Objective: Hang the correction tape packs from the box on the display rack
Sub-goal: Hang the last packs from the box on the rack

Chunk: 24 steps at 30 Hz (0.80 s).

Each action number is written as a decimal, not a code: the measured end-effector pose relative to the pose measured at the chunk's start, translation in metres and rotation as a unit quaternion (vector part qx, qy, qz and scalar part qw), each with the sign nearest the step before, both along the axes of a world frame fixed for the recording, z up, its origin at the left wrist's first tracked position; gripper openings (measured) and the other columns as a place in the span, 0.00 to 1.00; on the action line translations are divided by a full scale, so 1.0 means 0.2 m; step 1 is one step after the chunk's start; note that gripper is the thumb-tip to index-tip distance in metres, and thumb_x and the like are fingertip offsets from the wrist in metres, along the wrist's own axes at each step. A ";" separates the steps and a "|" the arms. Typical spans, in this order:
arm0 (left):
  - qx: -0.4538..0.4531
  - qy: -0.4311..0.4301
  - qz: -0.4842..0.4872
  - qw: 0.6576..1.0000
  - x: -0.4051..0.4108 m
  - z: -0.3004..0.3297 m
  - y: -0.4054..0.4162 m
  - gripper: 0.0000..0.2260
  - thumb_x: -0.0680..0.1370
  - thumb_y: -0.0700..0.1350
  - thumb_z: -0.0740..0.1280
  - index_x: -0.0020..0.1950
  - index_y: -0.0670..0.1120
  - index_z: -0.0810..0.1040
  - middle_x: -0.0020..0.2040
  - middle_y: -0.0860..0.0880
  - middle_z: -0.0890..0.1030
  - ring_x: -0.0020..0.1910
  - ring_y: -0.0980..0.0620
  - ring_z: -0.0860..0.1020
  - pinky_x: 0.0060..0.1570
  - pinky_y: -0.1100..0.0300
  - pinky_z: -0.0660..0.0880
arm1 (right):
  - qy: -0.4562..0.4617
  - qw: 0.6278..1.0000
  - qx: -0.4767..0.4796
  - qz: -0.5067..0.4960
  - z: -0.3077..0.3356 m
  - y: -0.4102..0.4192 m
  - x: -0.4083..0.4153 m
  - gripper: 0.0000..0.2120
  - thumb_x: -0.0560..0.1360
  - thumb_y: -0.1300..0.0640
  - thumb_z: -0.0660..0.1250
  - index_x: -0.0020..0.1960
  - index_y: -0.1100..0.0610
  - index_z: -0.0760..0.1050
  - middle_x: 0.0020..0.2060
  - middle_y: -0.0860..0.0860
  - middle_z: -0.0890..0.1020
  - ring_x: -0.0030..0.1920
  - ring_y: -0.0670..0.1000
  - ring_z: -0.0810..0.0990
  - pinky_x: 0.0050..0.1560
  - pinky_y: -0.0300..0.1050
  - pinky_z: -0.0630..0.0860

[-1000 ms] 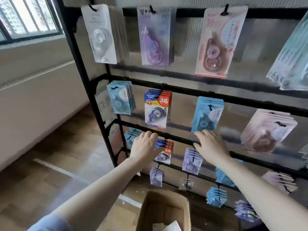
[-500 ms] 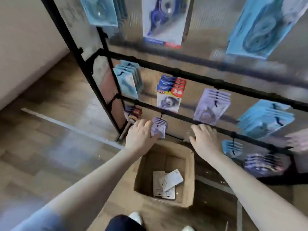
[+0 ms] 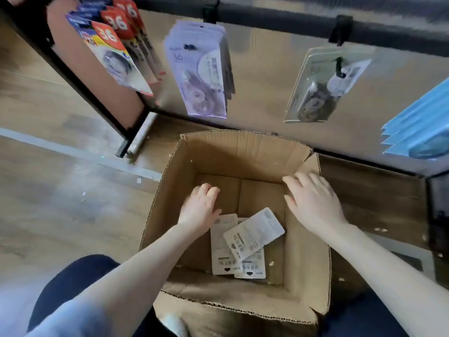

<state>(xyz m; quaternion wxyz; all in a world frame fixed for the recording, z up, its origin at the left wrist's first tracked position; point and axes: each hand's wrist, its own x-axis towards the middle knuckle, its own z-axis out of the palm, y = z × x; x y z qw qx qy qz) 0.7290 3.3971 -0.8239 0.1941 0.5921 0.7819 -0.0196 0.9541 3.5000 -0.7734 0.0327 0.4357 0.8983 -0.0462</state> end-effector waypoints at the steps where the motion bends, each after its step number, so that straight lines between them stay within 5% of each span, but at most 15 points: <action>1: -0.004 -0.008 -0.006 1.000 0.01 -0.06 -0.01 0.23 0.79 0.49 0.64 0.72 0.46 0.65 0.69 0.47 0.67 0.66 0.47 0.67 0.60 0.55 0.69 | 0.005 1.000 0.014 0.006 -0.04 0.00 0.01 0.16 0.69 0.59 0.73 0.56 0.60 0.78 0.49 0.58 0.81 0.50 0.61 0.79 0.53 0.55 0.75; 8: -0.073 -0.026 -0.093 0.993 0.00 -0.25 -0.10 0.22 0.80 0.41 0.59 0.74 0.48 0.63 0.75 0.47 0.63 0.72 0.46 0.62 0.66 0.53 0.65 | 0.051 0.997 0.063 0.007 -0.10 0.00 0.05 0.14 0.68 0.60 0.74 0.53 0.60 0.78 0.46 0.57 0.80 0.46 0.61 0.79 0.49 0.54 0.76; 15: -0.165 0.041 -0.215 0.962 -0.04 -0.36 -0.18 0.36 0.76 0.28 0.59 0.79 0.50 0.51 0.79 0.50 0.48 0.78 0.49 0.47 0.74 0.53 0.50 | 0.060 0.995 0.083 0.005 -0.13 0.01 0.02 0.14 0.68 0.60 0.73 0.52 0.60 0.78 0.44 0.58 0.80 0.44 0.61 0.79 0.47 0.54 0.77; 24: -0.190 0.068 -0.291 0.935 -0.04 -0.51 -0.18 0.46 0.74 0.44 0.71 0.78 0.47 0.39 0.79 0.48 0.39 0.77 0.49 0.41 0.73 0.53 0.39 | 0.056 0.994 0.097 0.004 -0.15 0.02 0.03 0.11 0.68 0.59 0.73 0.50 0.60 0.78 0.42 0.58 0.80 0.41 0.61 0.79 0.45 0.52 0.76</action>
